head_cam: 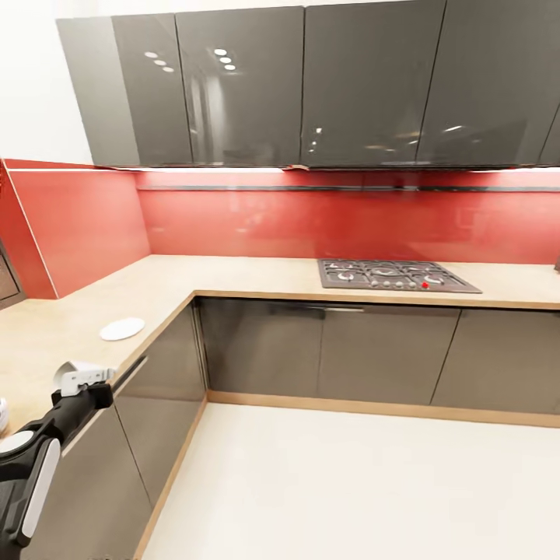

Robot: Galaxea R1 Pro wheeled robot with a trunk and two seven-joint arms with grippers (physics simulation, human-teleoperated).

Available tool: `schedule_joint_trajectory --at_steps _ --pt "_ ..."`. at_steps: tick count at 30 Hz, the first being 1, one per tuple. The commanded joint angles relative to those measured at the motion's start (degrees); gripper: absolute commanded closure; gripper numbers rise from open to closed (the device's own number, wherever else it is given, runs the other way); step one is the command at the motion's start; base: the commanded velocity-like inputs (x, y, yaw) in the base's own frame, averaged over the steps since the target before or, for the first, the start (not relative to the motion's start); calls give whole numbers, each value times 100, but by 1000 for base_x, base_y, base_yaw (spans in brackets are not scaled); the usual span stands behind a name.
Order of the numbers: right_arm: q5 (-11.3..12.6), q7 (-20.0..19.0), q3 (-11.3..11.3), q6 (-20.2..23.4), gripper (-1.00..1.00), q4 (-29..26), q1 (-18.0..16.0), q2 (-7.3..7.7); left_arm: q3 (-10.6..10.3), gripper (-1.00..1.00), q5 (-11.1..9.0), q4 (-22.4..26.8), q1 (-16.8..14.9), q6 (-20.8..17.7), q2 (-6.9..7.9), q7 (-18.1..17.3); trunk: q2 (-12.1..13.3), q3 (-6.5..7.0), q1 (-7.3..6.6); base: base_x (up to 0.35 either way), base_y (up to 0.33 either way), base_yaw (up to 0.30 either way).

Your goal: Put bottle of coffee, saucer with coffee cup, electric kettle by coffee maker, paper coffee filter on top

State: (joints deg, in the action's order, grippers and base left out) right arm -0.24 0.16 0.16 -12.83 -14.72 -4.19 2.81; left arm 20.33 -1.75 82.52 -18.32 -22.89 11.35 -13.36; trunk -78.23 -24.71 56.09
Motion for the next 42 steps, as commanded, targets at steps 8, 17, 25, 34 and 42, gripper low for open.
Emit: schedule_joint_trajectory --at_steps 8,17,25,34,42 --pt "-2 -5 2 -11 -100 4 -3 1 -328 100 -25 441 14 678 -44 -615 -4 -6 0 0 -5 15" --pt "-2 -13 10 -4 -100 4 -3 1 -532 100 -27 699 304 786 -177 -724 -4 -6 0 0 0 0" --pt "-1 -14 8 -6 -100 4 -3 1 -534 100 -27 737 376 821 -186 -838 -4 -6 0 -4 -3 104" --pt "-2 -8 3 -9 -100 4 -3 1 -530 100 -27 728 382 821 -186 -853 -4 -6 0 -127 -98 137" --pt "-2 -8 8 -5 -100 4 -3 1 -530 100 -27 725 382 821 -187 -853 -4 -6 0 -218 -175 53"
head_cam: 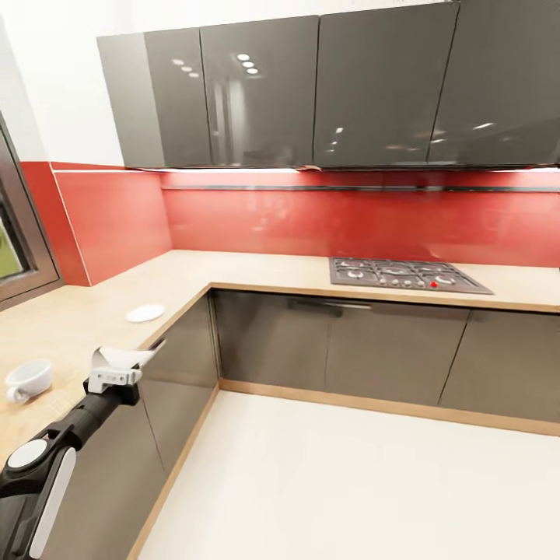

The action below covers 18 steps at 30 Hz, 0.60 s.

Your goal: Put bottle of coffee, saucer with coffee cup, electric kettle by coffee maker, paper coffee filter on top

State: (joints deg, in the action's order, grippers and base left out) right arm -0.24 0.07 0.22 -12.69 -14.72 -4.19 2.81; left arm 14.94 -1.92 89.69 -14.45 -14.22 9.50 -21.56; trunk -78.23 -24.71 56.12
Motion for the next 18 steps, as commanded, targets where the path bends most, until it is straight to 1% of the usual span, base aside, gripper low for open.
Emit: schedule_joint_trajectory --at_steps 1,5,7,18 --pt "-2 1 1 -20 -100 5 -3 1 9 100 -10 7 -5 -45 -3 -32 -4 -6 -3 -243 -196 103" --pt "-2 2 -3 -22 -100 5 -3 1 6 100 -10 5 -5 -45 -9 -32 -4 -6 -3 -242 -195 212" --pt "-2 2 -4 -22 -100 5 -3 1 5 100 -10 1 -5 -45 -9 -32 -4 -6 -3 -128 -102 256" --pt "-2 10 -4 -31 -100 5 -3 1 6 100 -10 -13 -5 -45 -9 -32 -4 -6 -3 -15 -12 270"
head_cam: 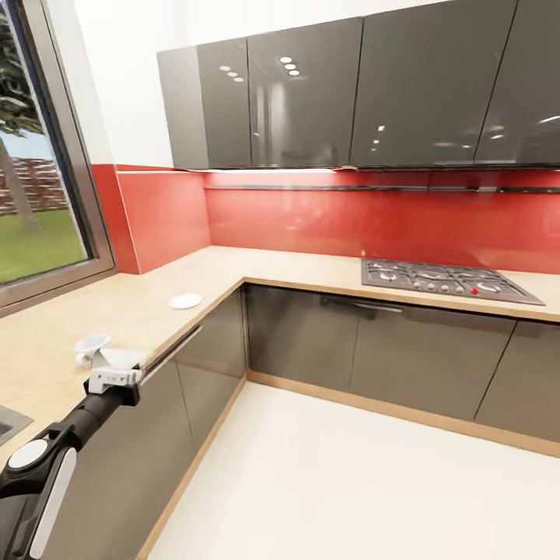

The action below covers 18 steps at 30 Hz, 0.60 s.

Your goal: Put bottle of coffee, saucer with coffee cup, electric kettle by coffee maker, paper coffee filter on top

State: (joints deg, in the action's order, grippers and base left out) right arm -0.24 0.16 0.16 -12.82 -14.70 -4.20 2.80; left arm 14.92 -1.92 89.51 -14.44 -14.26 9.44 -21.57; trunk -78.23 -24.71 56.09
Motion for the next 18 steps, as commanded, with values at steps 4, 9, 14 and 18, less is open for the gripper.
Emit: schedule_joint_trajectory --at_steps 4,9,14,18 --pt "-2 2 2 -18 -100 2 -2 1 7 100 -10 5 -6 -42 -2 -31 -4 -6 0 0 0 272" --pt "-2 2 2 -18 -100 2 -2 1 7 100 -10 5 -6 -42 -3 -28 -4 -6 0 0 0 272" --pt "-2 -5 8 -6 -100 2 -2 1 4 100 -10 -2 -6 -42 -3 -27 -4 -6 0 -40 72 192" --pt "-2 -6 10 -7 -100 2 -2 1 3 100 -10 -3 -5 -42 -3 -25 -4 -6 0 -136 210 100"
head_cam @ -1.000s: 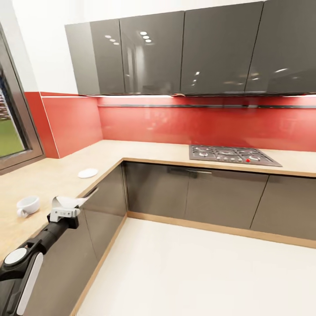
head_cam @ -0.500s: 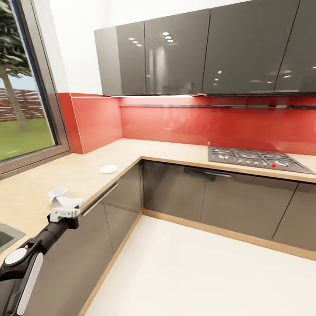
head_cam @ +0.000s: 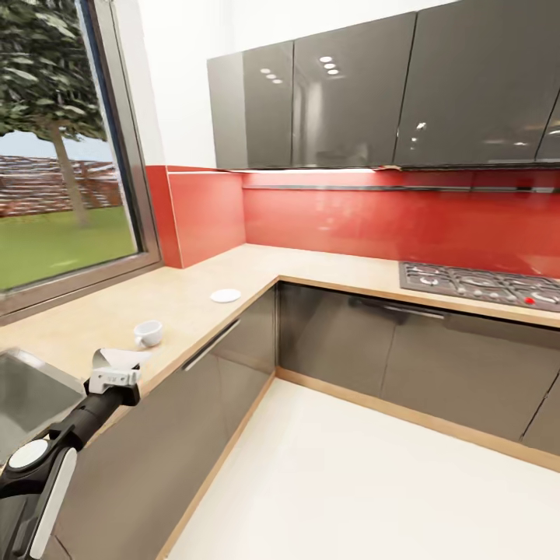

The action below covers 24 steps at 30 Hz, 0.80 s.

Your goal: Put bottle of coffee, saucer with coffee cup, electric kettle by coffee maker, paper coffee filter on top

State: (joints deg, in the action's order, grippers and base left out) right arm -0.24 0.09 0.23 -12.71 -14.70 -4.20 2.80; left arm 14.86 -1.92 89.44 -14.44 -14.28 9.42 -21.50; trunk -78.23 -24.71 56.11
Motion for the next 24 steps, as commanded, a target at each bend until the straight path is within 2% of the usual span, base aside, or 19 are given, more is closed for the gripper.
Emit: schedule_joint_trajectory --at_steps 1,24 --pt "-2 2 2 -19 -100 2 -2 1 8 100 -10 4 -5 -40 -1 -31 -4 -6 -2 -103 150 172" --pt "-2 9 -6 -30 -100 2 -2 1 8 100 -10 -5 -7 -40 -1 -29 -4 -6 -2 -10 15 264"
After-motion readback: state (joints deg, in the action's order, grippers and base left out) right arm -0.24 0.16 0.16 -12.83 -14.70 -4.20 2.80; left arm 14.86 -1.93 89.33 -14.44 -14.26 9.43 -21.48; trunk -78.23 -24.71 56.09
